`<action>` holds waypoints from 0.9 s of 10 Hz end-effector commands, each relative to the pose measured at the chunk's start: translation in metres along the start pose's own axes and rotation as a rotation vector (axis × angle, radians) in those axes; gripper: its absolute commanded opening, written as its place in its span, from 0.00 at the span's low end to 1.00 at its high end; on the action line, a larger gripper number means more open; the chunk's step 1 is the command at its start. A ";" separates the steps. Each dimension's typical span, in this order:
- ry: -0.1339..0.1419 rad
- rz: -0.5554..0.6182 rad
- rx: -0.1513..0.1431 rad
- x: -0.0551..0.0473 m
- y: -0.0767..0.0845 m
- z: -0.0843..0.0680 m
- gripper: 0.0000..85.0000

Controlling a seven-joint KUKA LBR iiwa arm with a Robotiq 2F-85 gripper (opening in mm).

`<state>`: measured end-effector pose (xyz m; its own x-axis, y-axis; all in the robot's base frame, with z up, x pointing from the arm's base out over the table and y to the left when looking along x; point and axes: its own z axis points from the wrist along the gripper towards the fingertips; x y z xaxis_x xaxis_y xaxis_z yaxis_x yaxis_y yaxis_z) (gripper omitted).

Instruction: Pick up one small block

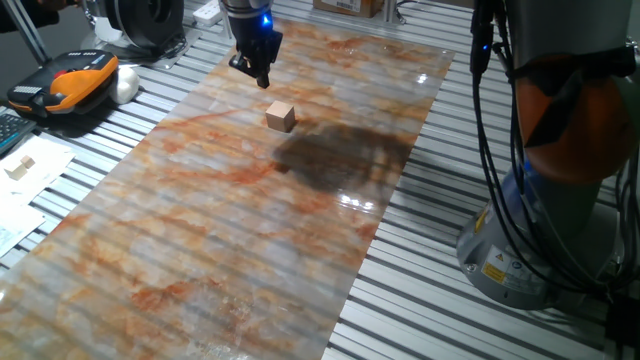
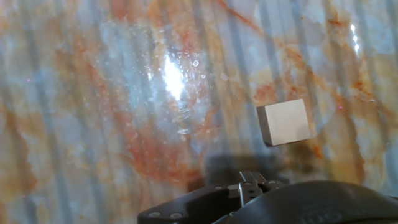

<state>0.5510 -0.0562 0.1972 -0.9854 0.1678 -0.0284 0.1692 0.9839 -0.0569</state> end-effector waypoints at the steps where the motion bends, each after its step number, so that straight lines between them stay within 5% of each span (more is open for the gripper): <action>1: 0.004 -0.001 -0.005 0.000 0.000 0.000 0.00; 9: 0.034 0.012 -0.037 0.000 0.000 0.000 0.00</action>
<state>0.5509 -0.0561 0.1972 -0.9834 0.1815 0.0067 0.1814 0.9833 -0.0175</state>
